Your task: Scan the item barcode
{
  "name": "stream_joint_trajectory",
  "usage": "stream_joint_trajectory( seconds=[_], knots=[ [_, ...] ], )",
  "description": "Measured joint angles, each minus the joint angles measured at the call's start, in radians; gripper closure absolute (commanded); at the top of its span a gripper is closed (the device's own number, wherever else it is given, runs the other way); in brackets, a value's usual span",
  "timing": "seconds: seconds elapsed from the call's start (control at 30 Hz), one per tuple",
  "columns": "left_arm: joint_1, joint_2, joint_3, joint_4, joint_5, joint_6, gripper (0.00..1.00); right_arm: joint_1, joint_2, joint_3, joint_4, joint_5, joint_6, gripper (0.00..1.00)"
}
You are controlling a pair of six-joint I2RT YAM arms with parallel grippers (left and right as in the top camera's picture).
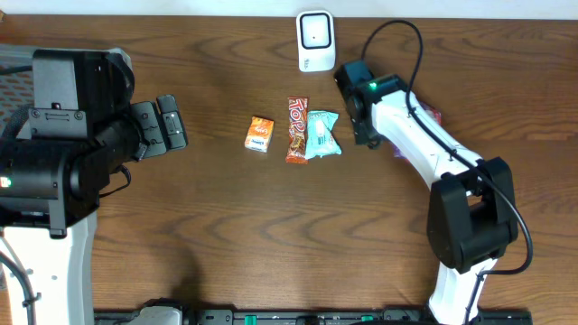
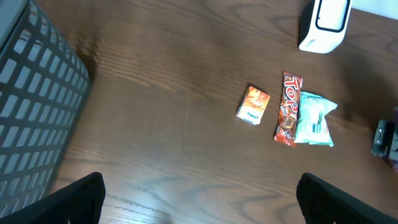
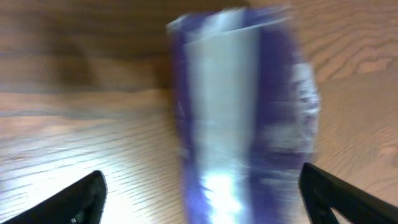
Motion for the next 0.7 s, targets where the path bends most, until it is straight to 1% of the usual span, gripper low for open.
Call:
stream_joint_trajectory(
  seconds=[0.17,0.33,0.47,0.7],
  knots=[
    [0.0,0.0,0.0,0.0,0.0,0.0,0.02,-0.009,0.001,0.206,-0.122,-0.02,-0.026,0.01],
    [0.0,0.0,0.0,0.0,0.0,0.0,0.02,-0.05,0.001,0.371,-0.189,-0.087,-0.085,0.01],
    [0.0,0.0,0.0,0.0,0.0,0.0,0.02,-0.133,0.001,0.419,-0.203,-0.222,-0.164,0.01],
    [0.0,0.0,0.0,0.0,0.0,0.0,0.02,-0.368,0.001,0.42,-0.211,-0.495,-0.264,0.01]
  ],
)
